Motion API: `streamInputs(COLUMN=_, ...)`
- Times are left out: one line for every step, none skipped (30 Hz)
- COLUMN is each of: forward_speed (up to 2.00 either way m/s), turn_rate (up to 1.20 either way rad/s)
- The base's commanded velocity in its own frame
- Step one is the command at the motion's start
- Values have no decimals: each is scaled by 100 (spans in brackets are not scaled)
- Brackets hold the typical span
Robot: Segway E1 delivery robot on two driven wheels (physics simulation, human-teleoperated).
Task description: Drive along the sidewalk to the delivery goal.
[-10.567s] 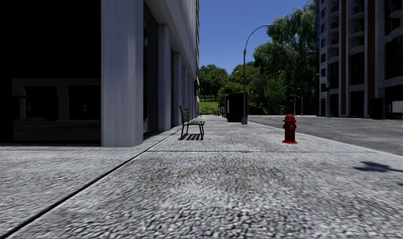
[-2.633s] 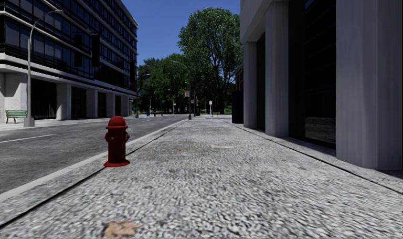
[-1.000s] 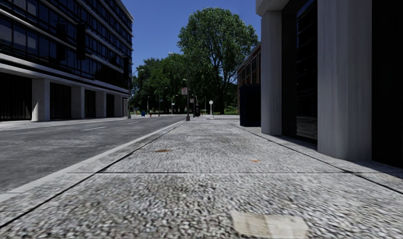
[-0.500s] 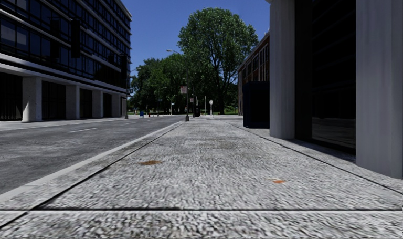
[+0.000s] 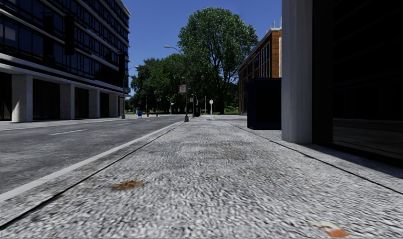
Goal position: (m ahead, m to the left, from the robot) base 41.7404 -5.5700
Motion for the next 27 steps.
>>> streamInputs(forward_speed=200, turn_rate=0)
streamInputs(forward_speed=200, turn_rate=0)
streamInputs(forward_speed=200, turn_rate=0)
streamInputs(forward_speed=200, turn_rate=0)
streamInputs(forward_speed=200, turn_rate=0)
streamInputs(forward_speed=200, turn_rate=0)
streamInputs(forward_speed=200, turn_rate=0)
streamInputs(forward_speed=200, turn_rate=0)
streamInputs(forward_speed=200, turn_rate=0)
streamInputs(forward_speed=200, turn_rate=0)
streamInputs(forward_speed=200, turn_rate=0)
streamInputs(forward_speed=200, turn_rate=0)
streamInputs(forward_speed=200, turn_rate=0)
streamInputs(forward_speed=200, turn_rate=0)
streamInputs(forward_speed=200, turn_rate=0)
streamInputs(forward_speed=200, turn_rate=0)
streamInputs(forward_speed=200, turn_rate=0)
streamInputs(forward_speed=200, turn_rate=0)
streamInputs(forward_speed=200, turn_rate=0)
streamInputs(forward_speed=200, turn_rate=0)
streamInputs(forward_speed=200, turn_rate=0)
streamInputs(forward_speed=200, turn_rate=0)
streamInputs(forward_speed=200, turn_rate=0)
streamInputs(forward_speed=200, turn_rate=0)
streamInputs(forward_speed=200, turn_rate=0)
streamInputs(forward_speed=200, turn_rate=0)
streamInputs(forward_speed=200, turn_rate=0)
